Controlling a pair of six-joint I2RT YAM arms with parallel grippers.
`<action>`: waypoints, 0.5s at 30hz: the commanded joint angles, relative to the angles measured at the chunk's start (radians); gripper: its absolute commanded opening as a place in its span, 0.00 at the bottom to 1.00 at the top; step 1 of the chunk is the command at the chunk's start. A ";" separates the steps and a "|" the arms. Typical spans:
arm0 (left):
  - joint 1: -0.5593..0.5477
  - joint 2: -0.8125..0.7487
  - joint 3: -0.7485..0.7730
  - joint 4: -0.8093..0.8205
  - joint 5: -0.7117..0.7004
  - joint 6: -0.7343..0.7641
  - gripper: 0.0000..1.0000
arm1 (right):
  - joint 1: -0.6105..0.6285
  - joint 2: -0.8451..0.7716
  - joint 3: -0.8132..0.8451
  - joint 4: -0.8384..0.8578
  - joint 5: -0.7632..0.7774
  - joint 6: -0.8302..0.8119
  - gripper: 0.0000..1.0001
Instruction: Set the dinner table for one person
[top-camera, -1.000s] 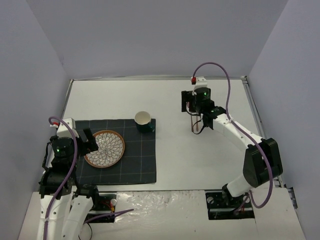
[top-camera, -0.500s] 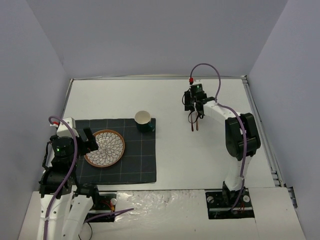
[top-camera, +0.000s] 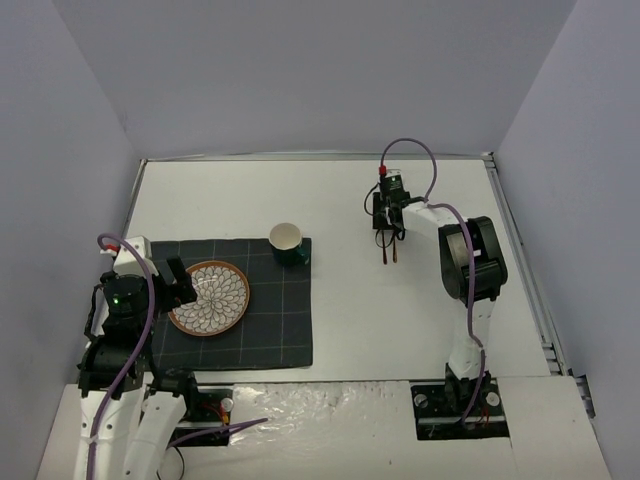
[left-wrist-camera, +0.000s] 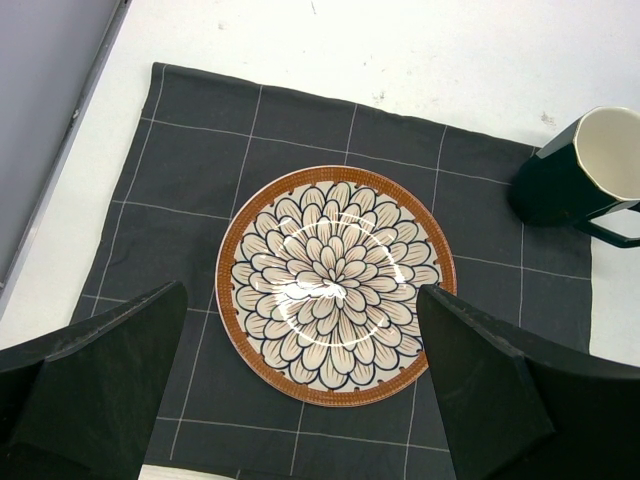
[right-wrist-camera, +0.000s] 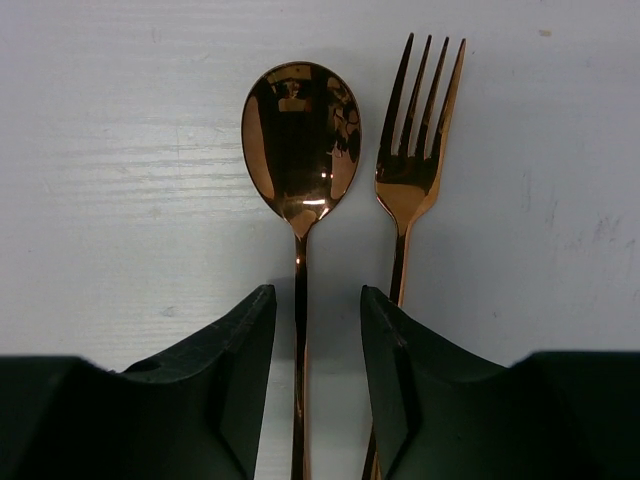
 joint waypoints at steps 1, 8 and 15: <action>0.008 0.010 0.017 0.042 0.005 0.002 0.97 | -0.009 -0.002 0.018 0.003 0.003 -0.008 0.34; 0.008 0.007 0.017 0.042 0.005 0.002 0.97 | -0.011 0.018 0.001 -0.001 -0.009 -0.006 0.12; 0.008 0.008 0.018 0.042 0.010 0.002 0.97 | -0.009 -0.075 -0.049 -0.002 0.013 -0.010 0.00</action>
